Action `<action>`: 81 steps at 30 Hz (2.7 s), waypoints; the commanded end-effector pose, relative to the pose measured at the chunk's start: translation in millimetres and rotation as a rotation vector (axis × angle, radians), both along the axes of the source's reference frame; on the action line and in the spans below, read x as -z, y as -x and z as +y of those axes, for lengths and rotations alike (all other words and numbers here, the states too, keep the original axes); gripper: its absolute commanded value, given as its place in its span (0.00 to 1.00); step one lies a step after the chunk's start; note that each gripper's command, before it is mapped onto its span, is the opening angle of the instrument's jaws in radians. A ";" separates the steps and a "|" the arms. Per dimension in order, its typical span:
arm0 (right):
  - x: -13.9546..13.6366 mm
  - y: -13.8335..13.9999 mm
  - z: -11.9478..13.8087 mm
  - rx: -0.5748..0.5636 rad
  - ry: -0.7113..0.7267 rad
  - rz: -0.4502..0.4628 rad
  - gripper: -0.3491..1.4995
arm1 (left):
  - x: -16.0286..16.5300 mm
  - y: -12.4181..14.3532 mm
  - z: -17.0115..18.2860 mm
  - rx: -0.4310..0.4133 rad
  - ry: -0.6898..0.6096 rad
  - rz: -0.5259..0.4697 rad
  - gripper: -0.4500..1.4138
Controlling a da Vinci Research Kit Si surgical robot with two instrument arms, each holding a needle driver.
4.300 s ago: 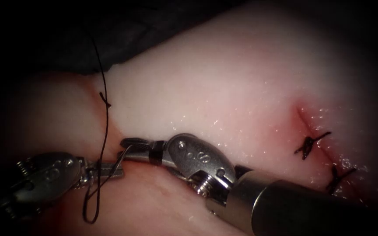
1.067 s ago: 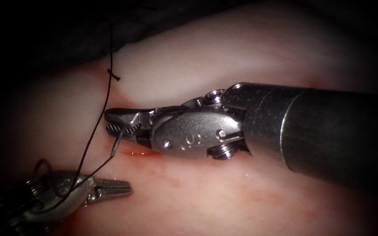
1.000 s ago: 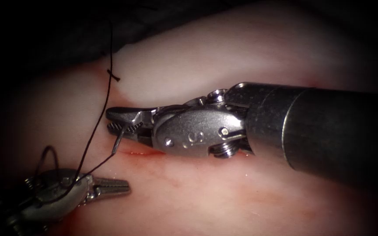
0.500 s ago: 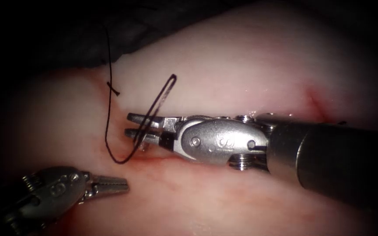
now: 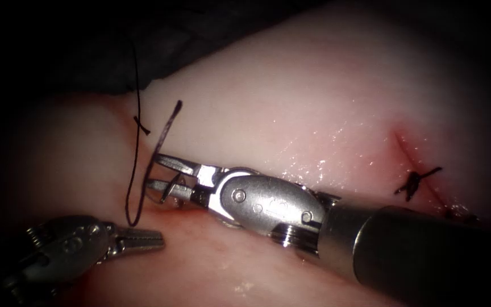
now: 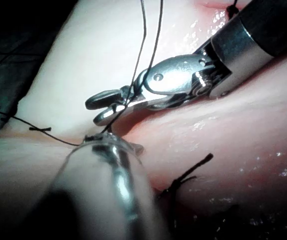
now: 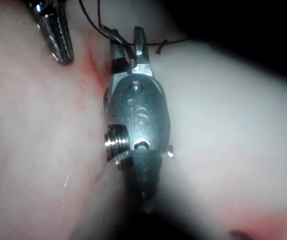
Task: Wound Closure
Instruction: With the right gripper, insert the needle through the top of the incision.
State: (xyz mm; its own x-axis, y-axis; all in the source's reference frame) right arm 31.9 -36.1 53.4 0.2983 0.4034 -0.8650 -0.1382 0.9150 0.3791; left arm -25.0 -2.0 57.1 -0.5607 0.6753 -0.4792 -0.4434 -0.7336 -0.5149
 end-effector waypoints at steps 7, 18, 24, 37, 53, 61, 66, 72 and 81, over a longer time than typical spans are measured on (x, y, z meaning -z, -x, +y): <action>-1.1 -2.3 -0.7 -0.039 -0.136 0.001 0.00 | -0.4 0.5 0.8 0.001 0.005 -0.001 0.00; -2.3 -1.8 -3.6 -0.039 -0.286 -0.073 0.00 | -0.4 0.5 0.8 0.001 0.005 -0.001 0.00; -2.3 -1.4 -8.0 0.022 -0.311 -0.084 0.00 | -0.5 0.4 0.9 0.000 0.005 -0.002 0.00; -5.6 1.4 -14.3 0.057 -0.377 -0.154 0.00 | -0.5 0.1 0.7 -0.001 0.009 0.002 0.00; -5.5 1.5 -14.1 0.060 -0.427 -0.182 0.00 | -0.5 -0.1 0.7 -0.003 0.009 0.001 0.00; -1.8 0.2 -8.2 0.035 -0.270 -0.167 0.00 | -0.5 -0.1 0.6 -0.002 0.009 0.002 0.00; 0.9 -0.2 -2.7 0.005 -0.125 -0.116 0.36 | -0.4 -0.1 0.6 -0.002 0.008 0.002 0.00; 3.2 0.0 2.0 -0.056 -0.015 -0.075 0.78 | -0.3 -0.1 0.5 -0.002 0.008 0.003 0.00; 9.3 1.9 8.9 -0.122 0.213 -0.063 0.85 | -0.2 -0.3 0.4 -0.002 0.010 0.000 0.00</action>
State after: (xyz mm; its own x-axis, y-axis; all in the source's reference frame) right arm 28.7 -28.6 44.1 0.3220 0.2432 -0.9150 -0.2662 0.9507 0.1591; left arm -24.2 -2.5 56.9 -0.5628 0.6721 -0.4812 -0.4435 -0.7368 -0.5104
